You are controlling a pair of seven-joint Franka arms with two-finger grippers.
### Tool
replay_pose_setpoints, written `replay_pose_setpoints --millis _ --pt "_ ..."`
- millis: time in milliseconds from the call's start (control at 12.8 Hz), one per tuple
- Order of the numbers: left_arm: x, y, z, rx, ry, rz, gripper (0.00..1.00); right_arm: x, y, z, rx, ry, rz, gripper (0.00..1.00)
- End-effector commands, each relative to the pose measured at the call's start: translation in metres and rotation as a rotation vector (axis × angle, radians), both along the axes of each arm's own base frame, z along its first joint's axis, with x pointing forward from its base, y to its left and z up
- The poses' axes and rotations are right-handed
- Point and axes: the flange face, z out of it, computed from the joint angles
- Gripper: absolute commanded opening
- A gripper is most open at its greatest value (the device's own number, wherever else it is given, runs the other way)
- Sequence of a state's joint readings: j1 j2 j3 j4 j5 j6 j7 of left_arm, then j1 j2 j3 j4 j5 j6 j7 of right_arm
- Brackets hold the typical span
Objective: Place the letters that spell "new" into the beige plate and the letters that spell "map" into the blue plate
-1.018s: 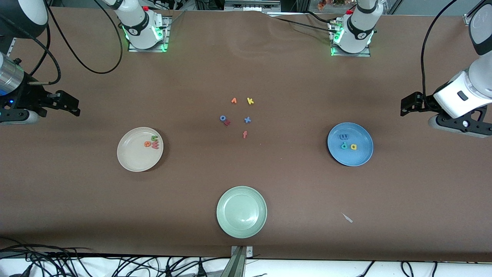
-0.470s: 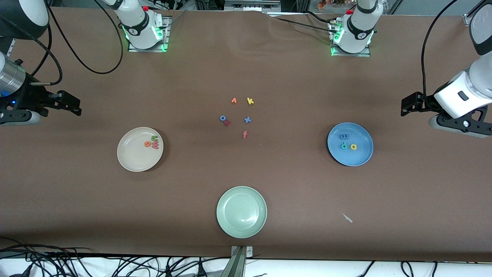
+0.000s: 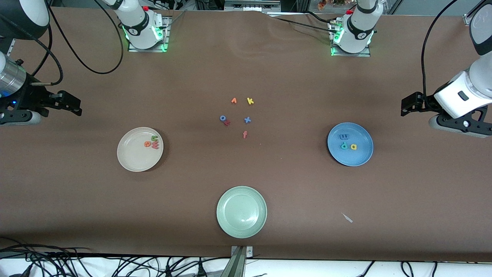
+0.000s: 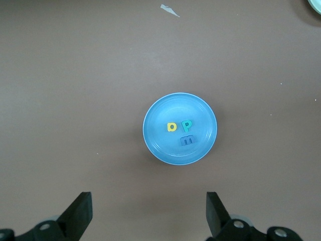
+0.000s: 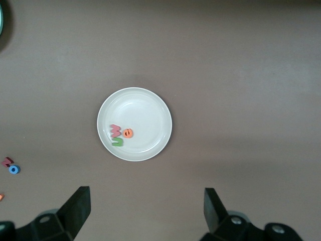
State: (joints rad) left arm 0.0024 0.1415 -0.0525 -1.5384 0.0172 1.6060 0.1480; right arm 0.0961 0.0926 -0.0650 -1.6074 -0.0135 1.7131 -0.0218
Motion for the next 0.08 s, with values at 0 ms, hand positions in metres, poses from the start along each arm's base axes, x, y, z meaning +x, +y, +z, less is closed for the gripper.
replay_pose_setpoints --millis 0 --pt "0.0019 0.0024 0.0069 -0.02 0.004 -0.01 1.0 0.0037 -0.0009 0.0062 -0.001 0.001 0.014 1.0"
